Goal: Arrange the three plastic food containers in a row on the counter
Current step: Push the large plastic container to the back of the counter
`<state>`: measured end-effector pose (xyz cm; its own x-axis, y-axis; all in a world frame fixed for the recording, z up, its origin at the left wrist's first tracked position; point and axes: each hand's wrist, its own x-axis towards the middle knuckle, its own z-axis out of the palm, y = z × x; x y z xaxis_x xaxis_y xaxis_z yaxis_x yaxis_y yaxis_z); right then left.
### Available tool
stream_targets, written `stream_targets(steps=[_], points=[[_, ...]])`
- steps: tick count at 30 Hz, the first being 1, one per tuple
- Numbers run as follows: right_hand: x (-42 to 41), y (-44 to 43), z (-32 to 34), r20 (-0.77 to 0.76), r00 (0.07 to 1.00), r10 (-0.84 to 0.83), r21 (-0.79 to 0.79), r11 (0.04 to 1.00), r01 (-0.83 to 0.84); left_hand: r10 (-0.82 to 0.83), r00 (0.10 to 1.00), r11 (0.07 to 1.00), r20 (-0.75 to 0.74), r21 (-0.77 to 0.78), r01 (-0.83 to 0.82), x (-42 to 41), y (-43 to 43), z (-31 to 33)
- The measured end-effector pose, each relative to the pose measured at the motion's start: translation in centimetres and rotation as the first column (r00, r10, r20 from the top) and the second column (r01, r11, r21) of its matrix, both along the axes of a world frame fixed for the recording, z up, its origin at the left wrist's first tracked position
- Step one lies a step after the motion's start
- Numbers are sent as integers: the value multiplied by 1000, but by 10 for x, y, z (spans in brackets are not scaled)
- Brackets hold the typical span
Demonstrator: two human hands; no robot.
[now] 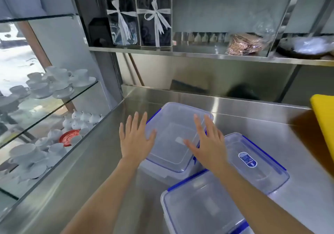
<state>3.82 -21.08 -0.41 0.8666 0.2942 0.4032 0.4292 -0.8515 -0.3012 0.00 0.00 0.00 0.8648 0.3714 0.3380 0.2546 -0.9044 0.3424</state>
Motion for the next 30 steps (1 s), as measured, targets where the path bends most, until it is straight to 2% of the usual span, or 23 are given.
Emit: stream_targets(steps=[5, 8, 10, 17, 23, 30], points=[[-3, 2, -24, -318, 947, -53, 71, 994, 79, 46, 990, 994, -130, -91, -58, -5, 11, -23], [1, 6, -32, -559, 829, 19, 296, 938, 178, 69, 981, 978, -184, -181, -103, -3, 13, -22], [3, 10, -36, -633, 772, 56, 390, 885, 255, 74, 972, 954, -222, -268, -134, -2, 14, -19], [8, 21, -39, -668, 742, 54, 437, 836, 332, 63, 977, 894, -206, -424, -147, 5, 19, -16], [20, 32, -38, -665, 744, 72, 384, 887, 257, 133, 976, 875, -173, -442, -197, 5, 27, -17], [46, 70, -29, -651, 734, 195, 428, 892, 143, 228, 958, 859, -173, -427, -282, 13, 58, -17]])
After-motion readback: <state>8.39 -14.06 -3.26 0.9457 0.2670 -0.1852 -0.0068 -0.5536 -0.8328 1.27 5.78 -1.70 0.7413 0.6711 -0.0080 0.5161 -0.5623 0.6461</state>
